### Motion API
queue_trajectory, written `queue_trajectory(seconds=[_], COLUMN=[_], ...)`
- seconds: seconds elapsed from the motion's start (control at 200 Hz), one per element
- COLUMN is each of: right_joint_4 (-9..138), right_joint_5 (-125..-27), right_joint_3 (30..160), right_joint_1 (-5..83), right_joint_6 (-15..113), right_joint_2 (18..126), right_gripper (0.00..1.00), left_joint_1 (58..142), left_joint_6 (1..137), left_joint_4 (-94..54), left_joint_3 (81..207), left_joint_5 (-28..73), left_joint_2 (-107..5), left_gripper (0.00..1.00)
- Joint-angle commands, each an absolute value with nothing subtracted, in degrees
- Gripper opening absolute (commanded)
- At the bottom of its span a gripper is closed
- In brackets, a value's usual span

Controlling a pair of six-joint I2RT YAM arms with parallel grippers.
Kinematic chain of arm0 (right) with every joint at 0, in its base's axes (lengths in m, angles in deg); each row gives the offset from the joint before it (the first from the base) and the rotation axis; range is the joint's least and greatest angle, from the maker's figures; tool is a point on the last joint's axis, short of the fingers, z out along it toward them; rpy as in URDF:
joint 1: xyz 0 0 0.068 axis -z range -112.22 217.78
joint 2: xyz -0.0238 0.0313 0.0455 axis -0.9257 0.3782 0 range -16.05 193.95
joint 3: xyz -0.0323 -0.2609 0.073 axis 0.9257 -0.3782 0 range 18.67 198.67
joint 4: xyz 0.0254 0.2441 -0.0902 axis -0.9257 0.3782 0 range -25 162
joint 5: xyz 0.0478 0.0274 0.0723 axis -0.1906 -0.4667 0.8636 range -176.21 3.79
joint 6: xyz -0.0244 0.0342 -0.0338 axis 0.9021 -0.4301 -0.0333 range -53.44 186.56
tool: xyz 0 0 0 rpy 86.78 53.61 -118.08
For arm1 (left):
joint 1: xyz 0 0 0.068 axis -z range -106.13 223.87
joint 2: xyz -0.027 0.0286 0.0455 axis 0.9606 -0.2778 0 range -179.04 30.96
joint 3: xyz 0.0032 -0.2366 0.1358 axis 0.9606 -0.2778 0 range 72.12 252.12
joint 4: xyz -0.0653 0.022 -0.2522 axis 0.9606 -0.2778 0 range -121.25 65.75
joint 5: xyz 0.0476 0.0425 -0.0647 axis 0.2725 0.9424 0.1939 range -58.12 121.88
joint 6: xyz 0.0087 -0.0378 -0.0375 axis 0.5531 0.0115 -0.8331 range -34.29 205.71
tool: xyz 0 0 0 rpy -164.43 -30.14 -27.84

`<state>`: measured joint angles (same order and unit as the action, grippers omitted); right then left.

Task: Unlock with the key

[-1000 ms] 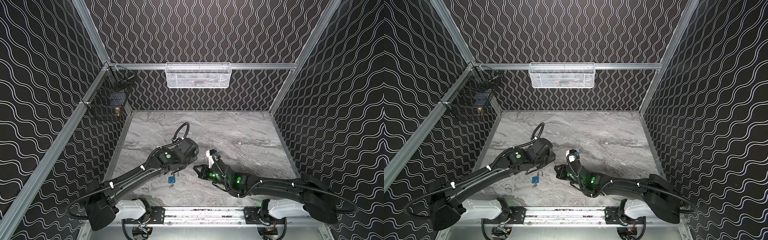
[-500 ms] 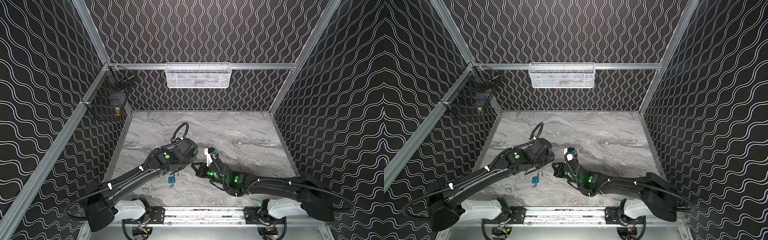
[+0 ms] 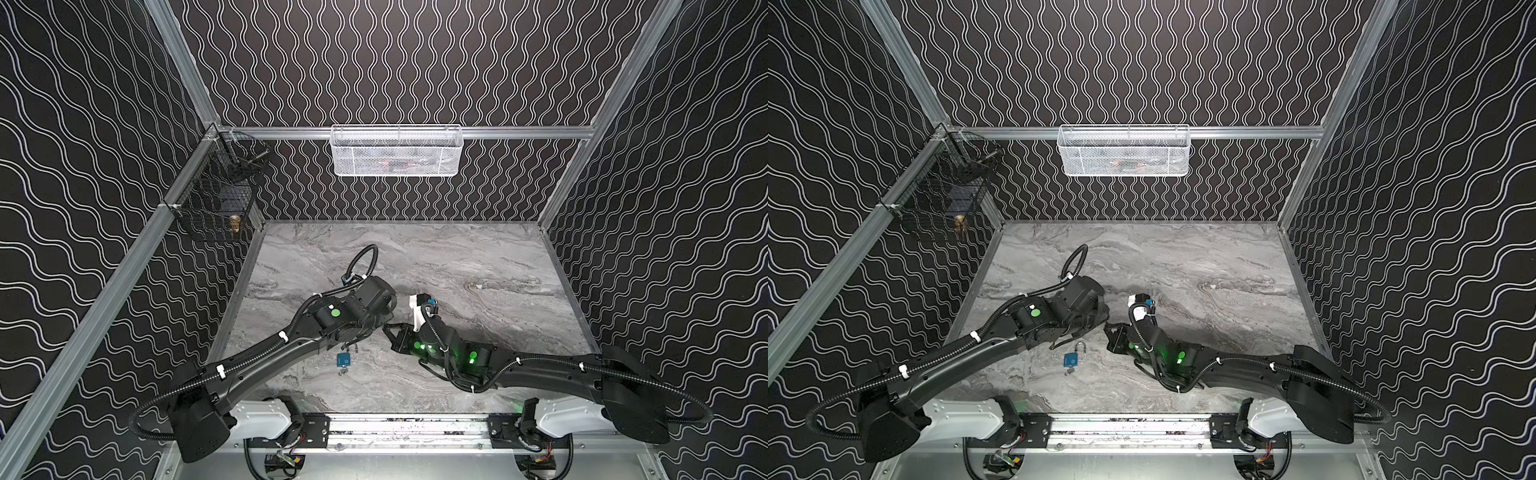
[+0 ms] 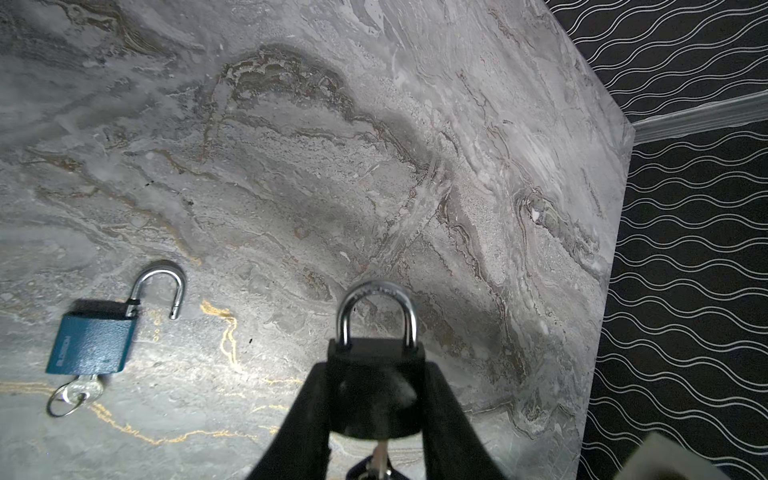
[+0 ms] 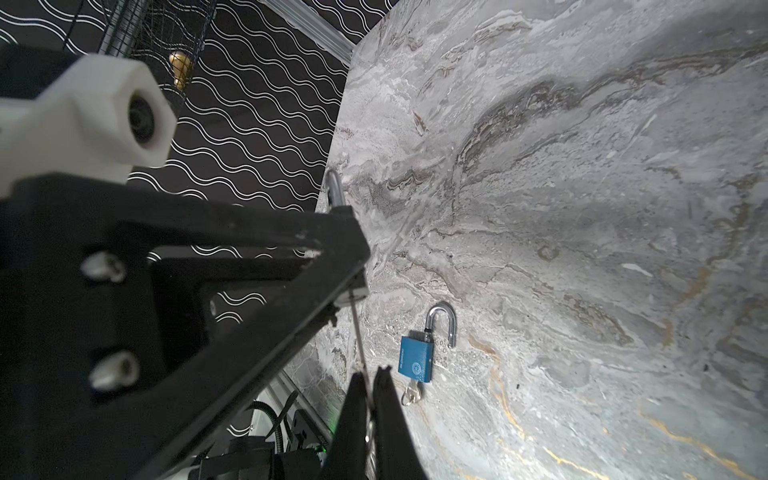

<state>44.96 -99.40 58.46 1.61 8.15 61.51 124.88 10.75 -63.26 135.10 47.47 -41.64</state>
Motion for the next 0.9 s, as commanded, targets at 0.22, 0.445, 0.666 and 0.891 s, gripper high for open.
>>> queue_trajectory(seconds=[0.22, 0.445, 0.666, 0.891], right_joint_4=[43.84, 44.78, 45.91, 47.32], right_joint_5=[-101.52, -102.49, -102.22, -100.74], right_joint_3=[59.4, 59.46, 59.48, 60.82], right_joint_1=[1.59, 1.75, 2.19, 2.12], right_joint_6=[7.9, 8.76, 10.47, 9.53], right_joint_2=[62.17, 60.98, 58.4, 59.68], right_gripper=[0.0, 0.0, 0.0, 0.0], left_joint_1=[124.85, 124.95, 124.98, 124.94], left_joint_6=[10.58, 11.29, 9.55, 7.63], left_joint_4=[-61.51, -63.33, -63.19, -60.91], left_joint_3=[135.35, 135.58, 133.74, 133.23], left_joint_5=[46.76, 47.5, 48.35, 45.99], left_joint_2=[-41.66, -41.86, -40.17, -39.53], left_gripper=[0.16, 0.15, 0.13, 0.12])
